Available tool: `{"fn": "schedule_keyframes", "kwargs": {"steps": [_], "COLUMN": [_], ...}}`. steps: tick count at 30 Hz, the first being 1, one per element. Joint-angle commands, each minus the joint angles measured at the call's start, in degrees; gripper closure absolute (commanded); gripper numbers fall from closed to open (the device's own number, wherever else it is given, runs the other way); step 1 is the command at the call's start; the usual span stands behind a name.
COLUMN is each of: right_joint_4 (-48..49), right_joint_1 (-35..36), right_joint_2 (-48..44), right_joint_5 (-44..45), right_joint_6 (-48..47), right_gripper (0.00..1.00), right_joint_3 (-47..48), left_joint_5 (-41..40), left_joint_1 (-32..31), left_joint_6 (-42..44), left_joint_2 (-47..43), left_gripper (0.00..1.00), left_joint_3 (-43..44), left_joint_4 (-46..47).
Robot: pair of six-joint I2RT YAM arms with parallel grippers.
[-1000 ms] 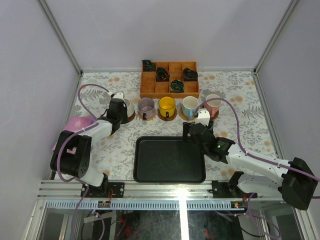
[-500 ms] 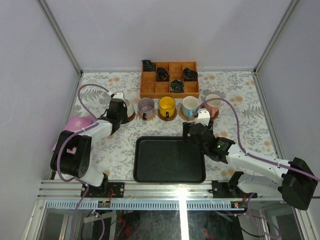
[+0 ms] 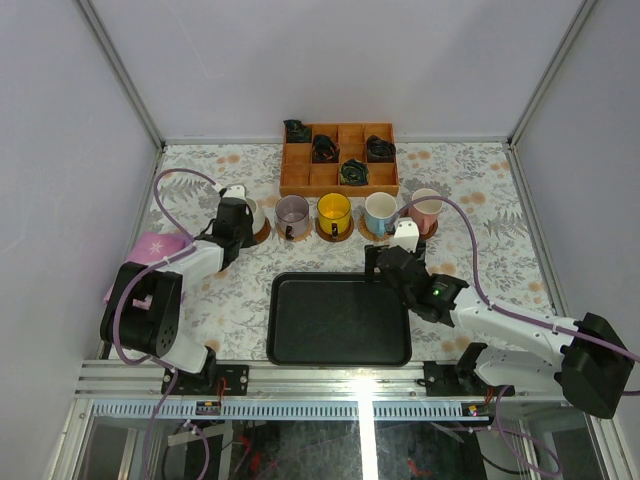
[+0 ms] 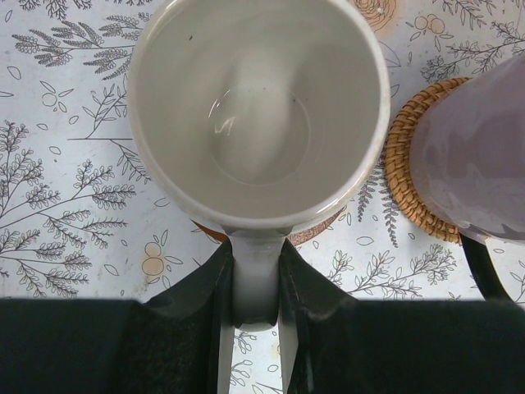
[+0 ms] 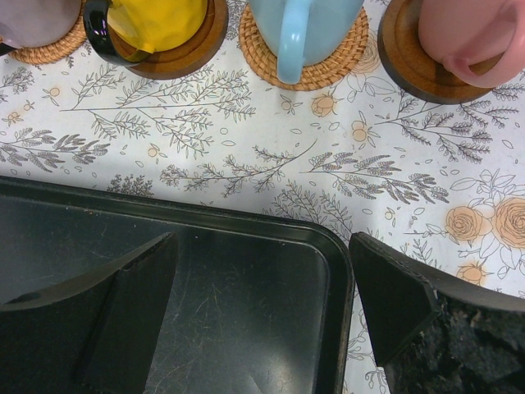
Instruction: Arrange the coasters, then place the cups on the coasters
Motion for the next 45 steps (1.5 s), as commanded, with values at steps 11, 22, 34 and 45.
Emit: {"fn": "schedule_keyframes", "kwargs": {"steps": [11, 22, 34, 45], "right_joint_4": [1.2, 1.4, 1.7, 1.8], "right_joint_1": [-0.5, -0.5, -0.5, -0.5], "right_joint_2": [0.1, 0.2, 0.6, 0.8], "right_joint_5": [0.2, 0.0, -0.9, -1.1], "right_joint_6": [1.1, 1.1, 1.2, 1.1], "right_gripper": [0.08, 0.08, 0.07, 0.07], "right_joint_3": [2.1, 2.2, 2.4, 2.2], "left_joint_5": [2.9, 3.2, 0.9, 0.9], "left_joint_1": [0.6, 0.6, 0.7, 0.4], "left_joint_6": [0.8, -0.4, -2.2, -5.3], "left_joint_2": [-0.3, -1.9, -4.7, -14.7], "left_gripper": [0.97, 0.92, 0.52, 0.44], "left_joint_3": [1.2, 1.0, 0.2, -3.2], "left_joint_4": [2.1, -1.5, -3.9, -4.8]}}
